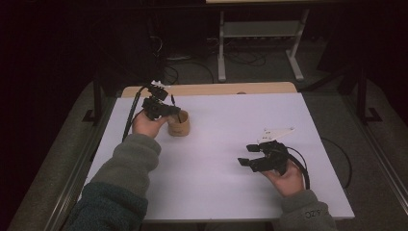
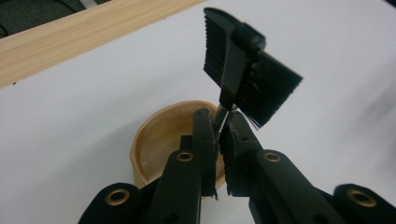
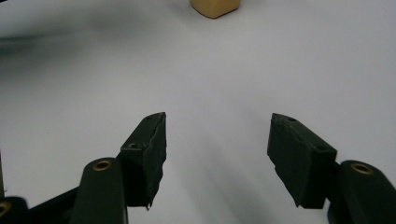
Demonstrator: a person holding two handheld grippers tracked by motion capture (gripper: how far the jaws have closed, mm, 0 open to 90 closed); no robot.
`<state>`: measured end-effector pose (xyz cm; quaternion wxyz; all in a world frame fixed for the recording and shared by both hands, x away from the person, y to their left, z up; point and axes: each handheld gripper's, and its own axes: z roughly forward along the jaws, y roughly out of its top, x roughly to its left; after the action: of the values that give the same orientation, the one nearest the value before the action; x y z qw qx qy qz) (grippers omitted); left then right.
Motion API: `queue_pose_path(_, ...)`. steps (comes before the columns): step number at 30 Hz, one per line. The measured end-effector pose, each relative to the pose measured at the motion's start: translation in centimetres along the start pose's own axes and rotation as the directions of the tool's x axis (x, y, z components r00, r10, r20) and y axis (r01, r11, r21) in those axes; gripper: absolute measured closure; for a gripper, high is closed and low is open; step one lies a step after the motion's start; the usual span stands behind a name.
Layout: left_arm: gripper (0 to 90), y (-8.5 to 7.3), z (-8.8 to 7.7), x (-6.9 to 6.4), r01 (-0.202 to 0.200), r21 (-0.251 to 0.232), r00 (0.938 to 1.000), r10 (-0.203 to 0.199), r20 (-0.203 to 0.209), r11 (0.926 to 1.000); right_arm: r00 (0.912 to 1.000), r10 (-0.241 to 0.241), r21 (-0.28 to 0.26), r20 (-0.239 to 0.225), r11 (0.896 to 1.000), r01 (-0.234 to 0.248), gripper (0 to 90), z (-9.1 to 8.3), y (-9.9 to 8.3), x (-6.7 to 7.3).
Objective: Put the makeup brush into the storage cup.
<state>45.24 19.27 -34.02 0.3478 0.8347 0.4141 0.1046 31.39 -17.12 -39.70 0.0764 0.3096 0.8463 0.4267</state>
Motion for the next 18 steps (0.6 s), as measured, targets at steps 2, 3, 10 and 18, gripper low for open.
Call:
queue_pose_path(2, 82.7, -0.01, 0.12, -0.11, -0.007, 0.008, 0.9999, 0.007, -0.011, 0.9999, 1.0, 0.003, 0.002, 0.0, 1.0, -0.003, 36.2, 0.0, 0.01, 0.03)
queue_pose_path(3, 81.9, -0.01, 0.12, -0.11, -0.007, 0.008, 0.9999, 0.007, -0.011, 0.9999, 1.0, 0.003, 0.002, 0.0, 1.0, -0.003, 36.2, 0.0, 0.01, 0.03)
queue_pose_path(10, 76.9, -0.01, 0.23, -0.34, -0.021, 0.014, 0.9992, 0.022, -0.033, 0.9997, 1.0, 0.001, 0.0, -0.005, 1.0, -0.001, 36.1, 0.01, 0.05, 0.06)
queue_pose_path(18, 68.5, -0.01, -0.34, -0.16, -0.007, -0.006, 0.9988, 0.007, -0.049, 1.0, 1.0, -0.001, -0.001, -0.007, 1.0, 0.001, 36.0, 0.01, 0.06, 0.07)
